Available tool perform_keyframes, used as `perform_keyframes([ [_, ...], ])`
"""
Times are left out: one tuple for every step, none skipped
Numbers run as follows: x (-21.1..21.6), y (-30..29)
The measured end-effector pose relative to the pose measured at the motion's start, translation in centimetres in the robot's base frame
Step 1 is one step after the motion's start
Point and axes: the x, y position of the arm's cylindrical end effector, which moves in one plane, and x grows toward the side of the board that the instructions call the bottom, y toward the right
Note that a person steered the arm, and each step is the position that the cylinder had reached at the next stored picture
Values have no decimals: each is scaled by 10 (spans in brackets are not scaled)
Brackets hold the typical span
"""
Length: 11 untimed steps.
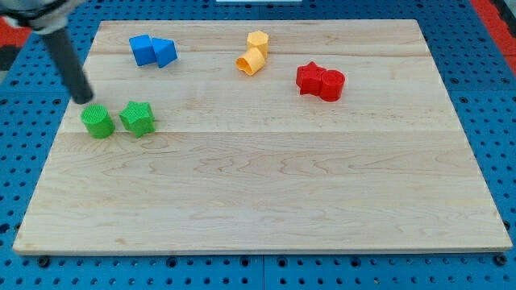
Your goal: Move green circle into the green star
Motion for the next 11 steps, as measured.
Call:
perform_keyframes([
  [10, -7],
  [66, 15],
  [72, 21],
  [63, 30],
  [58, 50],
  [57, 99],
  [57, 78],
  [60, 14],
  [31, 60],
  [29, 103],
  [39, 124],
])
